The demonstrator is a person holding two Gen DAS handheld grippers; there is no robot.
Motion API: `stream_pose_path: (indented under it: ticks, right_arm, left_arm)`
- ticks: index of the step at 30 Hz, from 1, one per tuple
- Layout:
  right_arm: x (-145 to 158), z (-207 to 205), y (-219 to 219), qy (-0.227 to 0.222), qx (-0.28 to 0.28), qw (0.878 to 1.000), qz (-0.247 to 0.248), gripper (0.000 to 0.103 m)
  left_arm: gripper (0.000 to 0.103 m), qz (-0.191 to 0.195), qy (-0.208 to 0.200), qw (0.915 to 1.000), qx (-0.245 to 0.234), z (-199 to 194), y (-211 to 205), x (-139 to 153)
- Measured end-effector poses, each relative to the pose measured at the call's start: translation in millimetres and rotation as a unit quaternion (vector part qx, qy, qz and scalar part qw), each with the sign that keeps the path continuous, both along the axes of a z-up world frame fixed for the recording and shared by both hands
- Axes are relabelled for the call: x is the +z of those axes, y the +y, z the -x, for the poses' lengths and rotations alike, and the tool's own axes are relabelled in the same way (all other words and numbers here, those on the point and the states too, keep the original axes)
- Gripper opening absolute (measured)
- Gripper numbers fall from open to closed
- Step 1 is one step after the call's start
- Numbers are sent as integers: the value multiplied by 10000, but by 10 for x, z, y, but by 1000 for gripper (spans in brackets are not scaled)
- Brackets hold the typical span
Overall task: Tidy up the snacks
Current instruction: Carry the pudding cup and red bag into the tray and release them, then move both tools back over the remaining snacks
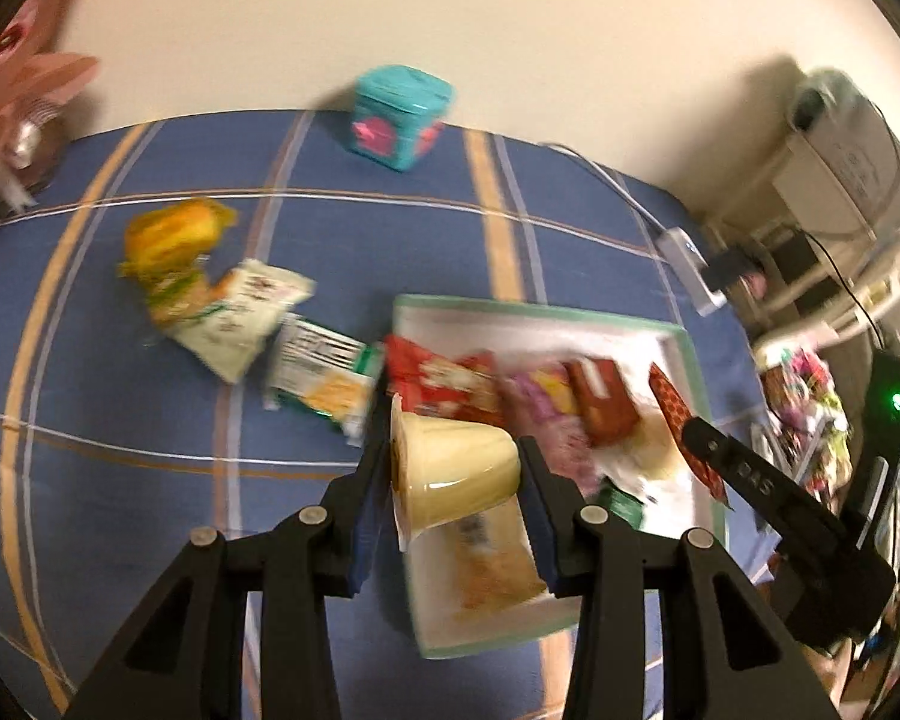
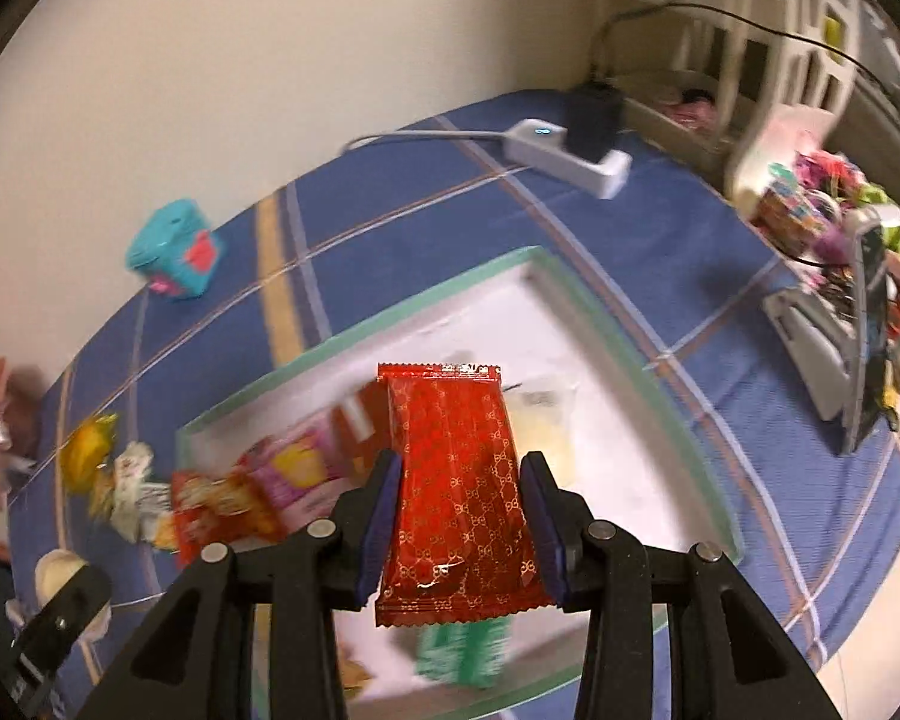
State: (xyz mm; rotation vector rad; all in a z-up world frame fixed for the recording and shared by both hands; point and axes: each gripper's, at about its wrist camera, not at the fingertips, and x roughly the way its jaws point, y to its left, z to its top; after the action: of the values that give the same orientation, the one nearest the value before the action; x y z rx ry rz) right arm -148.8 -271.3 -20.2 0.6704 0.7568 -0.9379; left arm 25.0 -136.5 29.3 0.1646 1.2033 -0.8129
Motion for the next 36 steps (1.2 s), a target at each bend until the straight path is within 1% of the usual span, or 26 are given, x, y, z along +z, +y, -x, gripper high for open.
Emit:
stream_pose_path:
  ticks: [4,7,10,13,16,18,19,20,22,24,25,27,29,33,36]
  right_arm:
    - [-54,169,-112,-26,-171,9998,-39,43]
    - [-149,280,-199,29,-330,9993,-156,43]
    - [-223,354,-245,-16,-412,9988,-269,43]
    - [-261,385,-263,6,-496,9983,-321,45]
    - [-317,372,-278,3,-493,9978,-450,46]
    - [-356,366,-278,32,-503,9975,-500,51]
    - [-362,364,-280,45,-506,9974,-510,54]
    - [-363,367,-281,54,-523,9973,-508,60]
    - [-362,370,-279,65,-544,9972,-500,61]
    - [-366,354,-261,136,-546,9973,-481,64]
    - [-364,342,-251,168,-539,9973,-461,65]
    - [-347,300,-202,246,-484,9978,-382,71]
    - [-310,228,-147,303,-358,9985,-288,75]
    - [-225,35,18,376,-18,9992,-136,76]
    - [-133,-130,188,384,274,9989,23,76]
  left_arm:
    - [43,-20,62,9992,-394,237,-222,-41]
    - [43,-67,100,9984,-543,355,-330,-87]
    - [43,-105,146,9976,-675,439,-412,-144]
    - [43,-118,188,9970,-739,486,-464,-199]
    - [43,-93,312,9968,-734,486,-481,-240]
    - [45,-80,343,9968,-720,484,-477,-241]
    - [48,-82,340,9969,-707,478,-474,-238]
    - [50,-86,334,9971,-678,469,-466,-234]
    - [52,-100,337,9975,-610,444,-443,-231]
    - [54,-200,312,9982,-461,396,-408,-239]
    - [58,-258,288,9986,-366,364,-384,-247]
    - [64,-370,240,9989,-165,287,-322,-258]
    - [66,-491,212,9985,100,184,-236,-280]
    - [70,-543,260,9964,591,-42,-42,-308]
    - [73,-562,147,9946,865,-210,115,-268]
